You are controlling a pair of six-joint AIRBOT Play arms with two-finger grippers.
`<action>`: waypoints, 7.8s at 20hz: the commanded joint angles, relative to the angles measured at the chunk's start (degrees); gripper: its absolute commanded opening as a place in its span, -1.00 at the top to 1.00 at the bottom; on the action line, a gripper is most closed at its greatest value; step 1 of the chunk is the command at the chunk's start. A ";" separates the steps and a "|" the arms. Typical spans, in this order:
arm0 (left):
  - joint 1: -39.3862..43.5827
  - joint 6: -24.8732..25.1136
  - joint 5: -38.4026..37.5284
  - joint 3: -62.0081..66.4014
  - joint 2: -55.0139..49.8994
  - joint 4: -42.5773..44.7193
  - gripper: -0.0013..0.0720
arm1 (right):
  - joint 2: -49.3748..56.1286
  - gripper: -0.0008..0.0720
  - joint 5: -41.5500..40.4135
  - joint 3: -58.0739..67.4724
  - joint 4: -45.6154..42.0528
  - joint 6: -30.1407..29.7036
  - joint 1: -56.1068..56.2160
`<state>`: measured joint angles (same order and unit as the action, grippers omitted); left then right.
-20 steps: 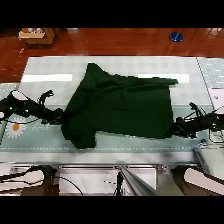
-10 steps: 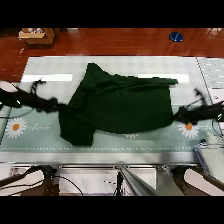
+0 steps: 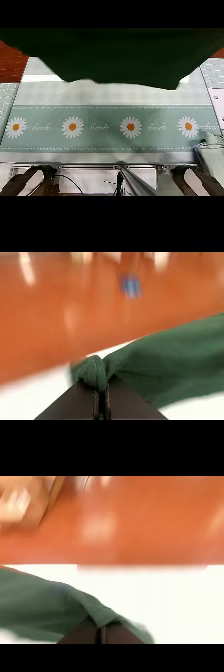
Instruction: Fold the shirts.
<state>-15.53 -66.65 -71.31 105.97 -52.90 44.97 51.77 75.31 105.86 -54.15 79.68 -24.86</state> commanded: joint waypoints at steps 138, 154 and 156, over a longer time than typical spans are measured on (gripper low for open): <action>6.60 1.92 12.11 -49.03 -10.64 -2.01 0.87 | 9.97 0.90 -6.16 -55.98 14.51 -12.92 -5.77; 6.62 1.95 15.23 -25.77 -44.89 -5.81 0.87 | 34.36 0.90 -31.85 -44.33 11.61 -6.40 5.42; 6.64 1.92 15.15 -24.11 -47.32 -5.81 0.85 | 36.50 0.90 -31.91 -44.33 11.56 -6.40 6.12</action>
<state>-8.88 -64.73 -55.88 78.94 -96.20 39.40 85.08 46.13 61.36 -42.26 73.17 -20.32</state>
